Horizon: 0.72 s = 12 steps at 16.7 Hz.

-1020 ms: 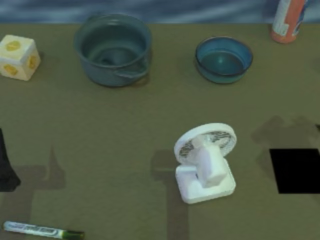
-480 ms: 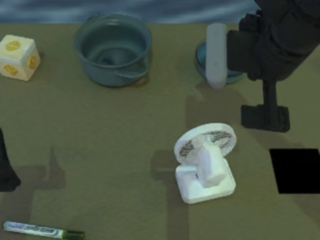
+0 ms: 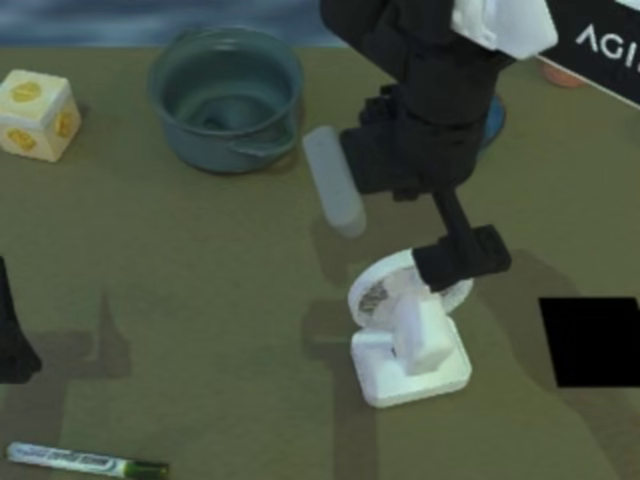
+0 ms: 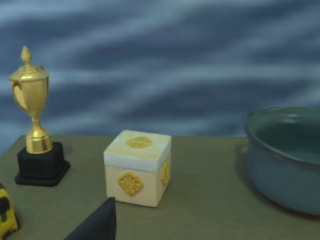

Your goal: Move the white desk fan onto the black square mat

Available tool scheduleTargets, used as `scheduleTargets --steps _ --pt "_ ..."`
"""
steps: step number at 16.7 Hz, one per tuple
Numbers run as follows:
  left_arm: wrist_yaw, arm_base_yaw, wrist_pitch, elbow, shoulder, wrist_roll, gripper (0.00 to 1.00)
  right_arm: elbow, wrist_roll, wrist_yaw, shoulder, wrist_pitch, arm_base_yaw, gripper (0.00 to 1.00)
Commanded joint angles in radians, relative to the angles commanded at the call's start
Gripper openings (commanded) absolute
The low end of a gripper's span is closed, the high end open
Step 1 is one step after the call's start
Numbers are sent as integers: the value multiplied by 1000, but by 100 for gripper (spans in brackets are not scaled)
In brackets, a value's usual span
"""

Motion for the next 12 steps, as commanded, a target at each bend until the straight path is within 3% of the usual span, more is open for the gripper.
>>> scheduleTargets --steps 6,12 --pt "0 0 0 0 0 0 100 -20 -1 0 -3 20 -2 100" --pt "0 0 0 0 0 0 100 -193 2 0 -7 186 1 100"
